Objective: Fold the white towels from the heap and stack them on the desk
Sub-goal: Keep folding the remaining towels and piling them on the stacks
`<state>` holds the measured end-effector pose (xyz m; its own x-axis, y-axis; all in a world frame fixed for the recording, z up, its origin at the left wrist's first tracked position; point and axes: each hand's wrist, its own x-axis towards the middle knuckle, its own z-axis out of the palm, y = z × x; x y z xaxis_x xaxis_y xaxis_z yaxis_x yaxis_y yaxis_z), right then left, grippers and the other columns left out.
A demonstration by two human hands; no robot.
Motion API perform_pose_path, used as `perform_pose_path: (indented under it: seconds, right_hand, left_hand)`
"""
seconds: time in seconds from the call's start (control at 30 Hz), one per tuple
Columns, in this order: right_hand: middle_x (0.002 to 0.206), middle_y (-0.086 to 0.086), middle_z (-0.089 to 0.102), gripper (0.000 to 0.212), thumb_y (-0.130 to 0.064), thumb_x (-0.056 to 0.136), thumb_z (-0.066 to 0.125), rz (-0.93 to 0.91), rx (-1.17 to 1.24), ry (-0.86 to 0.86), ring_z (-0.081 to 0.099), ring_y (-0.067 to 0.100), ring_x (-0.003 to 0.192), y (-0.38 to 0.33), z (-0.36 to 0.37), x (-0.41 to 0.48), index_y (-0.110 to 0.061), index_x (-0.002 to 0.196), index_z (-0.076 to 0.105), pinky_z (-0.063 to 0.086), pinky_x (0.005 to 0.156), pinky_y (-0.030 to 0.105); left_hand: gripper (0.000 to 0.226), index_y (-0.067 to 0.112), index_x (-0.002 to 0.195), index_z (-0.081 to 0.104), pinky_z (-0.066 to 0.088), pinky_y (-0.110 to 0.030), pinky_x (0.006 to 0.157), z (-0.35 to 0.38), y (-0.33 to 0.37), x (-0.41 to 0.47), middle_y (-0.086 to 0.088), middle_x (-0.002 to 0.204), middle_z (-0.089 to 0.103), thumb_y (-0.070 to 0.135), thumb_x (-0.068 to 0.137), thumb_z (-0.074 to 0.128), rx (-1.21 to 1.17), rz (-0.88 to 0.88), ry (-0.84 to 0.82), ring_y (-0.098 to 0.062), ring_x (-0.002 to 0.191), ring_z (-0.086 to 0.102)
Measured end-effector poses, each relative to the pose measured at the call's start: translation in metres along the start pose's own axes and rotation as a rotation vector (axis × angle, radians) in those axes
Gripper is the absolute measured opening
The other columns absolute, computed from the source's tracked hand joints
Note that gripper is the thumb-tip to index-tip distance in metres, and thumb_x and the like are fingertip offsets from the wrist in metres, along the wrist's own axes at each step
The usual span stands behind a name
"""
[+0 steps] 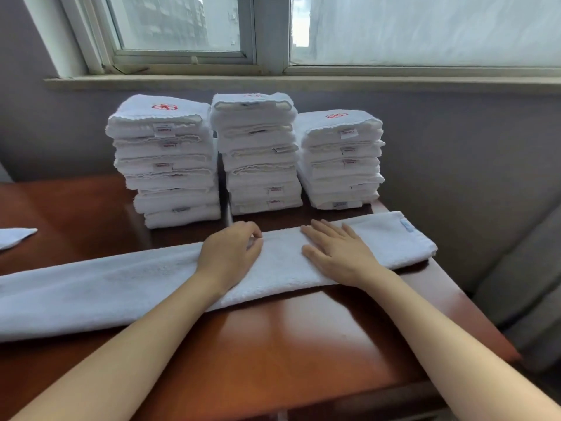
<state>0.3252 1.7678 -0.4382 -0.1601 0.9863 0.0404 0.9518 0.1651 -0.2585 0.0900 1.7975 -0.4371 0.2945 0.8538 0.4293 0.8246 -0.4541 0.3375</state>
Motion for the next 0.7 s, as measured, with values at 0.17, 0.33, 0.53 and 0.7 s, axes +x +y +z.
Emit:
perform_pose_path:
  seconds: [0.17,0.33,0.53,0.7]
  right_hand:
    - [0.162,-0.015,0.015,0.055,-0.055,0.1,0.032,0.016,-0.007,-0.004,0.006,0.002,0.149,0.032,-0.012,-0.019,-0.041,0.152,0.025,-0.001,0.122,0.032]
    - [0.161,-0.019,0.017,0.054,-0.056,0.098,0.034,0.023,-0.002,-0.012,0.008,-0.001,0.148,0.043,-0.016,-0.03,-0.044,0.15,0.027,0.001,0.122,0.031]
    - [0.161,-0.006,0.025,0.056,-0.032,0.096,0.041,0.142,-0.047,-0.031,0.02,0.014,0.148,0.01,-0.022,-0.019,-0.033,0.152,0.031,0.011,0.121,0.041]
    - [0.15,-0.002,0.043,0.059,-0.012,0.09,0.053,-0.14,0.161,0.115,0.041,0.019,0.134,-0.094,-0.008,-0.012,-0.024,0.147,0.043,0.028,0.114,0.041]
  left_hand:
    - [0.017,0.023,0.103,0.063,0.05,-0.04,0.072,0.013,0.036,-0.003,0.005,0.101,0.064,0.03,0.097,0.049,0.015,0.004,-0.003,-0.019,0.085,0.061]
    - [0.023,0.027,0.096,0.061,0.043,-0.032,0.067,0.002,0.037,-0.007,0.008,0.093,0.065,0.047,0.091,0.05,0.058,-0.056,-0.117,-0.018,0.083,0.059]
    - [0.046,0.029,0.073,0.057,0.033,-0.029,0.055,-0.065,-0.029,-0.021,0.012,0.074,0.058,0.074,0.07,0.059,0.149,-0.175,-0.264,-0.007,0.071,0.054]
    - [0.05,0.029,0.073,0.057,0.033,-0.028,0.055,-0.107,-0.071,-0.049,0.012,0.074,0.06,0.079,0.07,0.057,0.164,-0.183,-0.279,-0.005,0.069,0.054]
